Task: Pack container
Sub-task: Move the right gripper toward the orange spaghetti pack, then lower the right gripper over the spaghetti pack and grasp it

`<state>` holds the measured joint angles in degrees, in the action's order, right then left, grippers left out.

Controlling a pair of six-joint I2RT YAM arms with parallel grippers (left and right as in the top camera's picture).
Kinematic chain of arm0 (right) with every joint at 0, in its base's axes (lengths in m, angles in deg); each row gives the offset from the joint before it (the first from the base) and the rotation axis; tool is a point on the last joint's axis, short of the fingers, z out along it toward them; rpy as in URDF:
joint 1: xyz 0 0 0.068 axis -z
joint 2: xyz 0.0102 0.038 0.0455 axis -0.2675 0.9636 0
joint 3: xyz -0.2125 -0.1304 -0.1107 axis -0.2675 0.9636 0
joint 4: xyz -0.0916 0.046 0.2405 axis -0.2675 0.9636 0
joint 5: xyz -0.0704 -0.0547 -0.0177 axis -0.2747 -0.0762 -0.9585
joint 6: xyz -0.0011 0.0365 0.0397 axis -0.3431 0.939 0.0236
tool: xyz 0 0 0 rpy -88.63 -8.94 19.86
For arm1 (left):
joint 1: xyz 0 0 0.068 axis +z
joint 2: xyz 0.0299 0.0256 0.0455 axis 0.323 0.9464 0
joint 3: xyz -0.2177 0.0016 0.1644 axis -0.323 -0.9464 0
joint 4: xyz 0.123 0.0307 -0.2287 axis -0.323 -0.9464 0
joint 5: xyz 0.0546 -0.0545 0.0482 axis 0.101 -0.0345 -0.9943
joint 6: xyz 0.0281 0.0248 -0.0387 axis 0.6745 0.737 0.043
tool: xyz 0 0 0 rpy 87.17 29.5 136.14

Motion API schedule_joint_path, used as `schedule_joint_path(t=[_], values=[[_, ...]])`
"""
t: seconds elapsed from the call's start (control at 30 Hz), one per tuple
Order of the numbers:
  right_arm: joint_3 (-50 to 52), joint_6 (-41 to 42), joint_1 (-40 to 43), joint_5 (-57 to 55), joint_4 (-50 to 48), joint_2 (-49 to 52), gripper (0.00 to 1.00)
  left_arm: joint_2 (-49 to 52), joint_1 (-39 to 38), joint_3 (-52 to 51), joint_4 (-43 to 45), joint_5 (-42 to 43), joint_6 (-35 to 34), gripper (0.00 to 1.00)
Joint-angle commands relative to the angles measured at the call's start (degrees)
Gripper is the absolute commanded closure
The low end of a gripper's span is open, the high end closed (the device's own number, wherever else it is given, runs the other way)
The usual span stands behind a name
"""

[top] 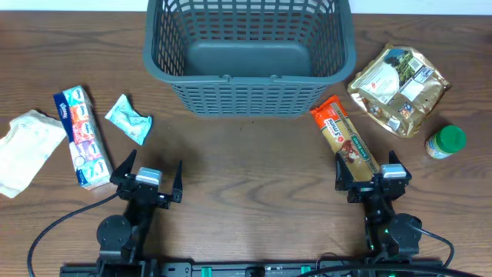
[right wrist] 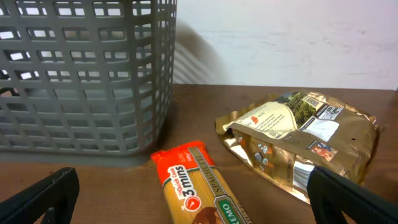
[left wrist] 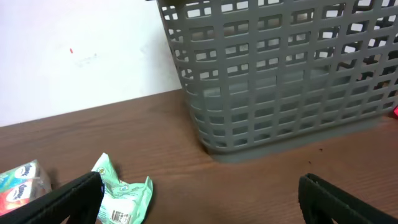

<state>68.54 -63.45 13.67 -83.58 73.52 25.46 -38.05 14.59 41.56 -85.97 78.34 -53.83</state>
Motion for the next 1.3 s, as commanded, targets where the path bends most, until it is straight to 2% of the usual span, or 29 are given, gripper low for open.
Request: schedule_joint_path(t=[0.0, 0.13, 0.27, 0.3, 0.4, 0.53, 0.7, 0.77, 0.97, 1.03, 1.17, 1.27], values=[[0.1, 1.0, -0.4, -0.2, -0.4, -0.4, 0.01, -0.2, -0.2, -1.0, -1.9, 1.6, 0.5, 0.02], [0.1, 2.2, -0.4, 0.2, 0.3, -0.4, 0.01, -0.2, -0.2, -1.0, 0.1, 1.6, 0.6, 0.02], [0.1, 17.6, -0.4, 0.5, 0.3, -0.1, 0.01, -0.2, -0.2, -1.0, 0.4, 1.6, 0.6, 0.01], [0.1, 18.8, -0.4, 0.7, 0.2, 0.1, 0.01, -0.2, -0.2, -1.0, 0.1, 1.6, 0.6, 0.02], [-0.1, 18.4, -0.4, 5.0, -0.3, 0.2, 0.01, -0.2, -0.2, -1.0, -0.2, 1.4, 0.6, 0.02], [-3.1, 13.2, -0.1, 4.4, -0.2, 1.1, 0.01, -0.2, -0.2, -1.0, 1.0, 0.8, 0.5, 0.01], [-15.0, 8.7, 2.4, 6.0, 3.7, 8.7, 0.01, -0.2, -0.2, -1.0, -1.8, -1.4, 0.6, 0.02], [-22.0, 7.3, 3.5, 8.5, 8.1, 13.7, 0.01, -0.2, -0.2, -1.0, -1.9, -1.4, 0.6, 0.02], [-51.6, 2.2, 5.4, 11.3, 34.6, 35.6, 0.01, -0.2, -0.2, -1.0, -1.9, -1.4, 0.4, 0.02], [-61.6, 0.1, 5.4, 11.2, 45.4, 44.0, 0.01, -0.2, -0.2, -1.0, -1.9, -2.4, -2.6, 0.02], [-75.4, -4.2, 5.4, 10.3, 62.0, 57.0, 0.01, -0.2, -0.2, -1.0, -2.0, -6.5, -12.3, 0.02], [-83.5, -7.4, 5.4, 10.5, 71.2, 64.6, 0.01, -0.2, -0.2, -1.0, -1.9, -6.8, -13.6, 0.02]])
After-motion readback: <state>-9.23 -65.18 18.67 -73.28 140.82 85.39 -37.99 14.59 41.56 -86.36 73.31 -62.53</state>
